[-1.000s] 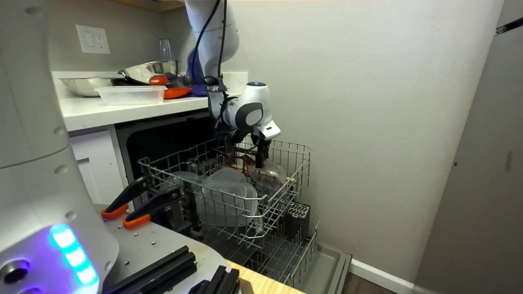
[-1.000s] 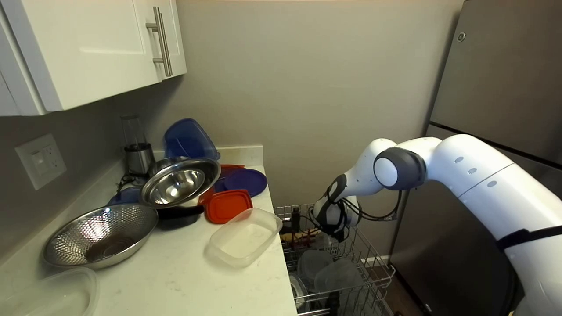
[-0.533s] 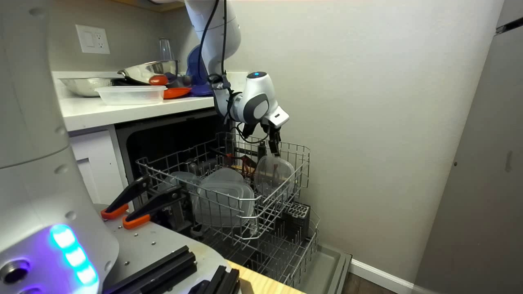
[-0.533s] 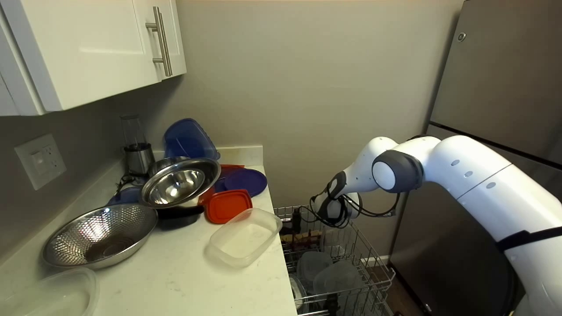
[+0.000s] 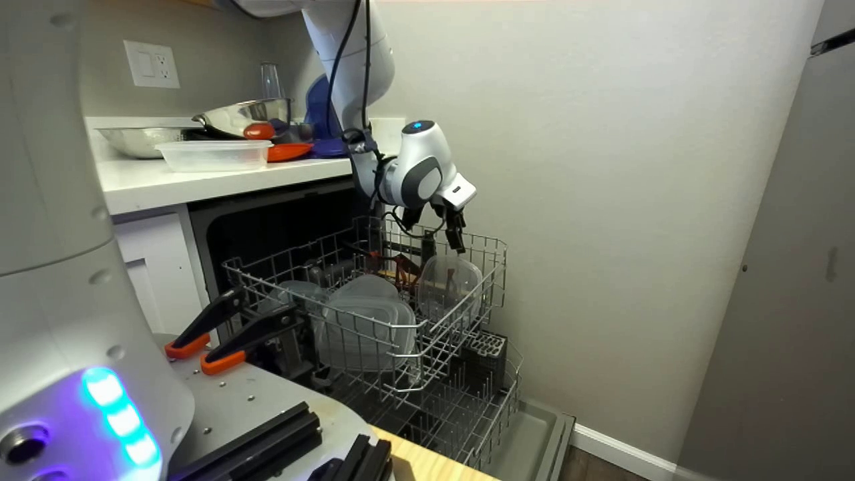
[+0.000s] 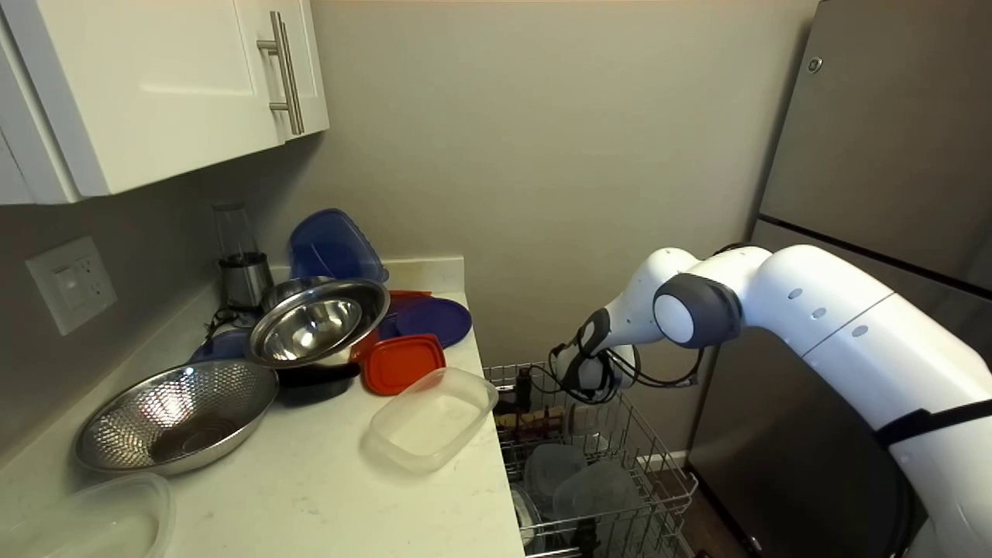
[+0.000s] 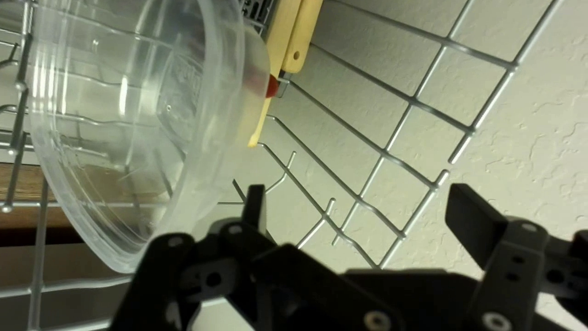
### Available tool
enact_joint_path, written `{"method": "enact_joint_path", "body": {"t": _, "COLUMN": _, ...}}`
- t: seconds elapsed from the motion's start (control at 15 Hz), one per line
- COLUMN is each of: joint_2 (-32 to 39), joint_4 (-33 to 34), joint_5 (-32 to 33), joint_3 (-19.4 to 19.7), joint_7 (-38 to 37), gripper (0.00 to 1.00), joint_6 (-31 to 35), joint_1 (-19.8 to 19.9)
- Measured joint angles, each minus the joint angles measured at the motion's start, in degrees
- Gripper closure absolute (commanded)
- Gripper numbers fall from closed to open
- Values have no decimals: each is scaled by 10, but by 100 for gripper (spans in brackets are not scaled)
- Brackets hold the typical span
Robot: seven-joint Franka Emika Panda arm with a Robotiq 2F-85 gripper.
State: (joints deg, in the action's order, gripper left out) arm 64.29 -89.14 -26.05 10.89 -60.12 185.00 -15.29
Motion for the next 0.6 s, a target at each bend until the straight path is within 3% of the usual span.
{"method": "enact_joint_path", "body": {"t": 0.33, "joint_2": -4, "joint_4": 8, "joint_5": 0, "joint_3": -43, "joint_7": 4, "gripper": 0, "joint_6": 32, "joint_1": 25}}
{"method": "enact_joint_path", "body": {"t": 0.6, "joint_2": -31, "joint_4": 3, "joint_5": -3, "joint_3": -53, "joint_7": 5, "gripper": 0, "joint_6": 35, "joint_1": 24}}
